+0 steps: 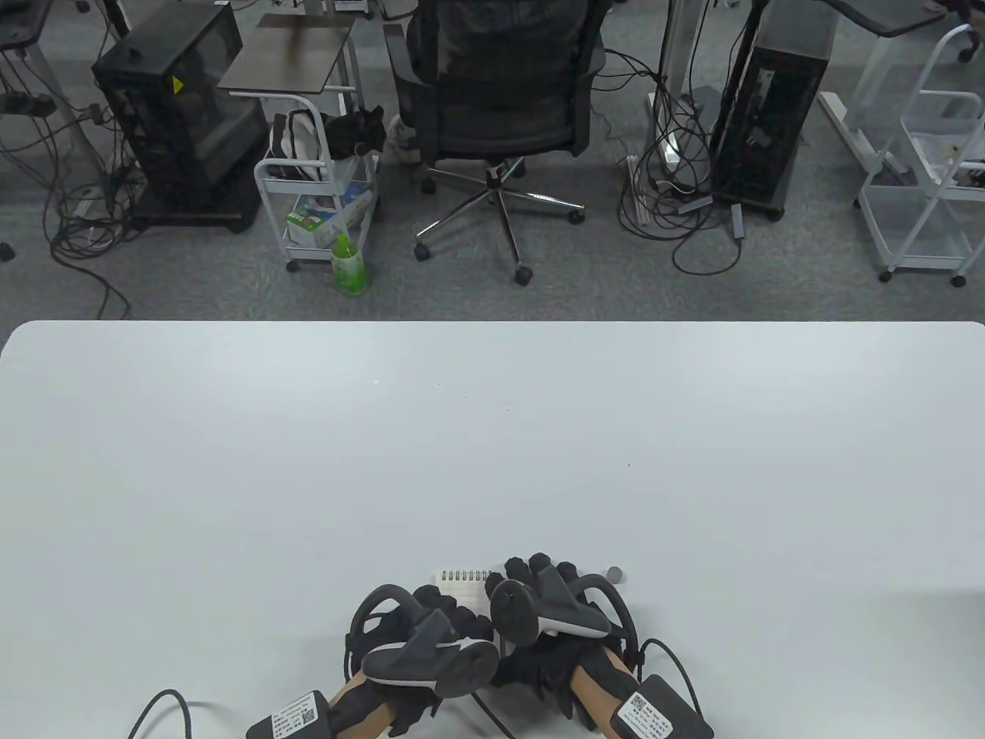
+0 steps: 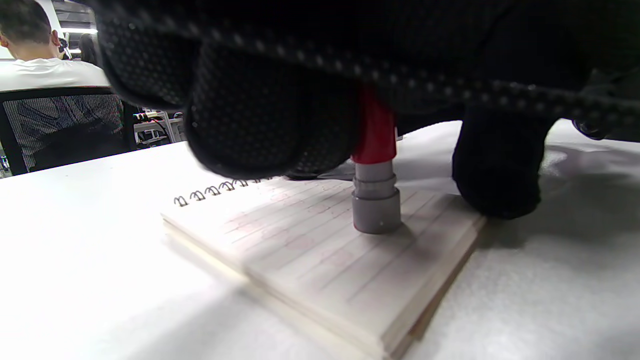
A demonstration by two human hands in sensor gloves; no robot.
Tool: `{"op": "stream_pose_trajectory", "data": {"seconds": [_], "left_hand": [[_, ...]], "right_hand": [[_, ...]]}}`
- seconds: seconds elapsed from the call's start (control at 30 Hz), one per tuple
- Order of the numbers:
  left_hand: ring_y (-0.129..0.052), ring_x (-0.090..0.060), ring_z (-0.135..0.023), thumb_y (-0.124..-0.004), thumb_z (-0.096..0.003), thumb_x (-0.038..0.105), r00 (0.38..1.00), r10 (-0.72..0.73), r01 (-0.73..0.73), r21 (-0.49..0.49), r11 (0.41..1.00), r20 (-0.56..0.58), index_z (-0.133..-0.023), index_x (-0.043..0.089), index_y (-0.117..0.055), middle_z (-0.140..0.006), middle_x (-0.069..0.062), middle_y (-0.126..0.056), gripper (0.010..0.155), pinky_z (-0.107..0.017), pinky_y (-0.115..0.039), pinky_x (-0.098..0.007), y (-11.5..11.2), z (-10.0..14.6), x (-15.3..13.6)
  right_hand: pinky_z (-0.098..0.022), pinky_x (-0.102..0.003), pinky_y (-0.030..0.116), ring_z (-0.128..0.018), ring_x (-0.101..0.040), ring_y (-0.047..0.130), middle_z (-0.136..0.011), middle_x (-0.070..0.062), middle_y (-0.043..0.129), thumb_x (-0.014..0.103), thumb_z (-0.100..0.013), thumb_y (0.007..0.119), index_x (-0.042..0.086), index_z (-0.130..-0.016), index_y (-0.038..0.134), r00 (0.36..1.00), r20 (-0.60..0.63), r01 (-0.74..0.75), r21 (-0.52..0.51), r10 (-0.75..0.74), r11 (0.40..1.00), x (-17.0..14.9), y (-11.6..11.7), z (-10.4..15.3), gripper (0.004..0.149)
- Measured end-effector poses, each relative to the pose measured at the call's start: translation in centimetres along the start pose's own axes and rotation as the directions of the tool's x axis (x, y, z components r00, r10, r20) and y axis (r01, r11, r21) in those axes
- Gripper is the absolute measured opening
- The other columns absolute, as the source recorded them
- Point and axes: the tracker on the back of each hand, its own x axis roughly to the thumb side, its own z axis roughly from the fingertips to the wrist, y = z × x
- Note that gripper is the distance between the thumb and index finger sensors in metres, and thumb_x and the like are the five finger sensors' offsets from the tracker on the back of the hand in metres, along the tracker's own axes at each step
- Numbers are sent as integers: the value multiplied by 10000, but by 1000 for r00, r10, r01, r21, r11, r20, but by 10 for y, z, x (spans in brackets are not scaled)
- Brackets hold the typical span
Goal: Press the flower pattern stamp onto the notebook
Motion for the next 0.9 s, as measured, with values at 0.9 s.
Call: {"op": "stream_pose_trajectory", "data": {"seconds": [0.9], "left_hand": [[-1057, -224, -440, -819, -357, 370, 1000, -3, 3, -28, 1000, -9, -756, 184, -857, -636, -34, -1024, 442, -585, -799, -516, -2, -8, 3]], "right_hand": [[-701, -687, 202, -1026, -505, 162, -1100, -184, 129, 666, -294, 781, 232, -1080, 252, 1000, 11, 13, 10, -14, 1000, -1, 0, 0, 1043]]}}
